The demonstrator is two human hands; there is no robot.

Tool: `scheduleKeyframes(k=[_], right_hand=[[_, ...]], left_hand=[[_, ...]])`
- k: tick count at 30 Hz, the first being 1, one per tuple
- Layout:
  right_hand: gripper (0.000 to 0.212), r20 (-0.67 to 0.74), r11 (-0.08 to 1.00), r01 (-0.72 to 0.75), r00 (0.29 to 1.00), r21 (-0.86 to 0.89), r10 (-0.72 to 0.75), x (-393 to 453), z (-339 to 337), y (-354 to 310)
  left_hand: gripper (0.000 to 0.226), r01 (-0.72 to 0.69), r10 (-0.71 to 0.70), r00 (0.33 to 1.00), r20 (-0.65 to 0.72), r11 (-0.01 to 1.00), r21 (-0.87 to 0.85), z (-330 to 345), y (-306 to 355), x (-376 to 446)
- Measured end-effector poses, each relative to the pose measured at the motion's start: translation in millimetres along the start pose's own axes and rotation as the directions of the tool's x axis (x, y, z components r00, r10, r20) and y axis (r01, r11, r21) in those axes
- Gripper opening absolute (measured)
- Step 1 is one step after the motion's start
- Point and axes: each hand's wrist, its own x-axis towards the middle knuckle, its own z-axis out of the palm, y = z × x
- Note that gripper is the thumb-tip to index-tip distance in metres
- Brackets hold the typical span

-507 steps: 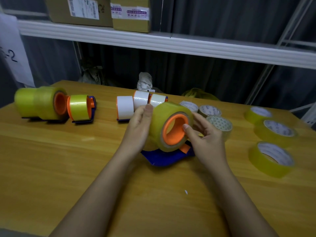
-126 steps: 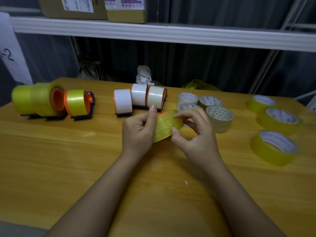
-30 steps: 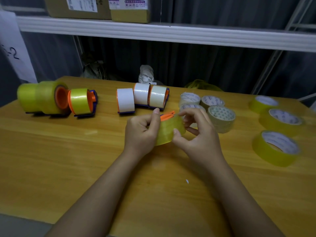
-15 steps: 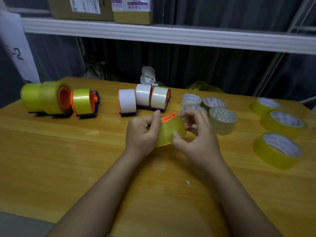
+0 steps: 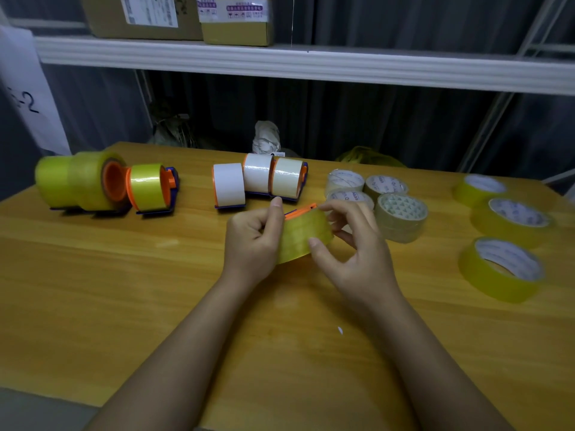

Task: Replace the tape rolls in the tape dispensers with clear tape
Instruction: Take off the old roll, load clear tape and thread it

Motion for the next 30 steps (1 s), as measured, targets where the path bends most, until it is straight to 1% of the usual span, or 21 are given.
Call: scheduleKeyframes(k=[3,7,9,12,16,21,24,27,30], right_hand=[[0.045,0.011,1.0,-0.011,1.0,-0.028,0.011,1,1,-2],[0.041,0.01,1.0,-0.009,1.0,-0.029,0.009,3,1,-2],[0.036,-0.017,1.0,-0.001,1.0,-0.008,0.001,3,1,-2],[0.035,-0.06,0.999,0.003,0.998,0.039,-0.001,2,-1,-1],[0.03,-0.065,0.997,0.075,0.995,0.001,-0.074,-3,0,-3],[0.033,-0.114,0.963,0.225,0.963,-0.149,-0.243,-4,7,1],[0.029,-0.15,0.966,0.222,0.959,-0.13,-0.241,-4,10,1],[0.019,-0.17,0.977,0.202,0.962,-0.075,-0.212,-4,8,1],[0.015,-0.189,0.964,0.228,0.949,-0.137,-0.251,-4,8,1]], left_hand=[[0.063,0.005,-0.005,1.0,-0.005,1.0,-0.003,-1,0,0],[0.062,0.018,-0.018,1.0,0.0,1.0,-0.018,-1,0,0],[0.061,0.019,-0.019,1.0,0.0,1.0,-0.017,-1,-1,0],[0.059,0.008,-0.008,1.0,0.012,1.0,-0.016,0,0,0],[0.061,0.022,-0.022,0.999,-0.025,1.0,-0.009,-1,1,1],[0.052,0.068,-0.072,0.993,-0.094,0.997,-0.036,-1,-1,5],[0.052,0.069,-0.071,0.993,-0.096,0.997,-0.027,-1,-2,5],[0.053,0.054,-0.054,0.994,-0.098,0.999,0.0,1,-1,4],[0.056,0.057,-0.053,0.993,-0.107,0.998,0.038,3,0,3]])
